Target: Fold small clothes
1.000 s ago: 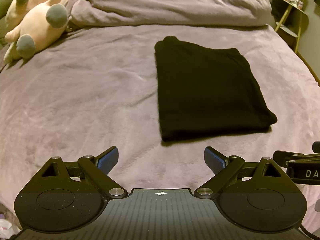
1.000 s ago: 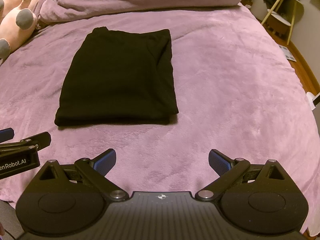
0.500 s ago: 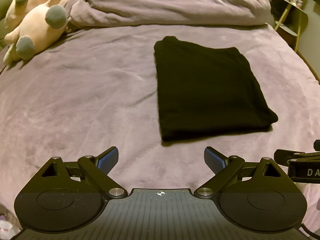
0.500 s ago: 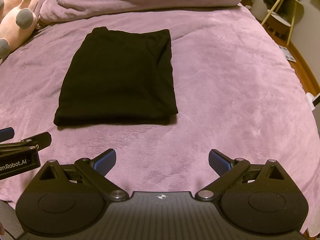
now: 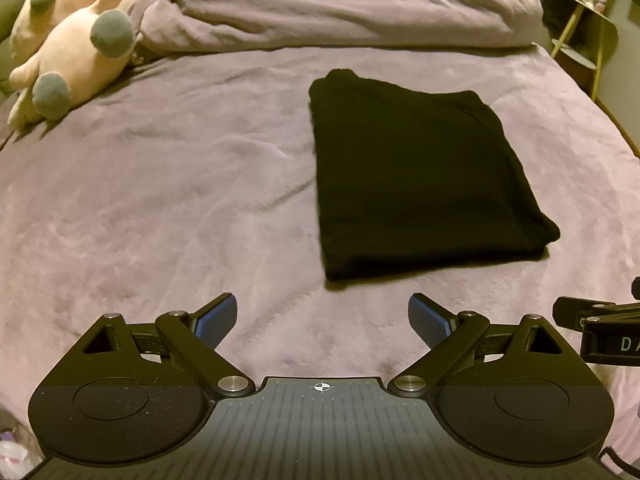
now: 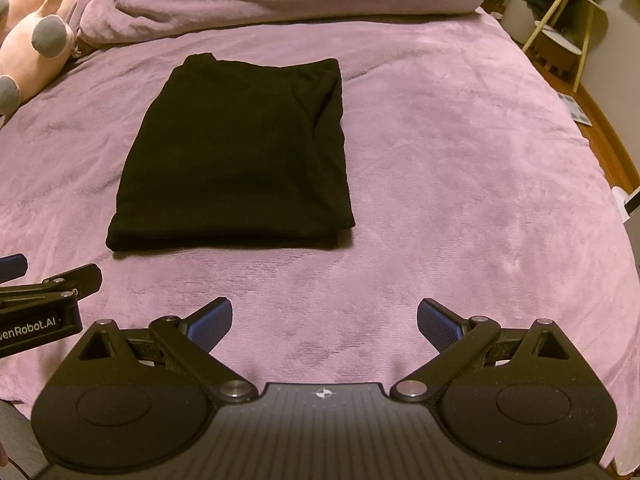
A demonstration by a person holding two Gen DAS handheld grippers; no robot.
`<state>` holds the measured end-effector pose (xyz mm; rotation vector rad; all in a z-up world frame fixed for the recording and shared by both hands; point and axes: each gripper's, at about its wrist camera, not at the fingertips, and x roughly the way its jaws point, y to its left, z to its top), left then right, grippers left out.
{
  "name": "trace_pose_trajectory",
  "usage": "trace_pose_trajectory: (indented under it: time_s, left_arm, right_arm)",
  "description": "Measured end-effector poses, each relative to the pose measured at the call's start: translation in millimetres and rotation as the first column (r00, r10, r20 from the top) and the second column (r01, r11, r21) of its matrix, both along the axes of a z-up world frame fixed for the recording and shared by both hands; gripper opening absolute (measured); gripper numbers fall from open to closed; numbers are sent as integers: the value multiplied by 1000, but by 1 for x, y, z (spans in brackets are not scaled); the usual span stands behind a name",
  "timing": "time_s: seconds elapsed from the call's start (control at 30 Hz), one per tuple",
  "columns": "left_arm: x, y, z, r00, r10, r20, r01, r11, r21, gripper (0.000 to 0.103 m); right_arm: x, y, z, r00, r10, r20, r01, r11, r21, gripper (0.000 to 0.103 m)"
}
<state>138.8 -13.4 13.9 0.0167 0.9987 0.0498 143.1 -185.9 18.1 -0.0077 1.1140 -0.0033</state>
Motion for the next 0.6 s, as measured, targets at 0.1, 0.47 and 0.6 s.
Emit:
trace_pose_trajectory:
  time_s: [0.1, 0.47, 0.6]
  left_arm:
    - [0, 0, -1, 1000, -3, -2, 3, 1000, -2, 96]
    - [0, 2, -3, 1000, 3, -11, -3, 1000, -28, 96]
    - [1, 2, -3, 1000, 9, -15, -10, 999, -32, 96]
  right_arm:
    - [0, 0, 0, 1000, -1, -1, 1, 1000, -1, 99]
    - [0, 0, -1, 1000, 0, 0, 0, 1000, -1, 99]
    - [0, 0, -1, 1000, 1, 0, -1, 1000, -1, 99]
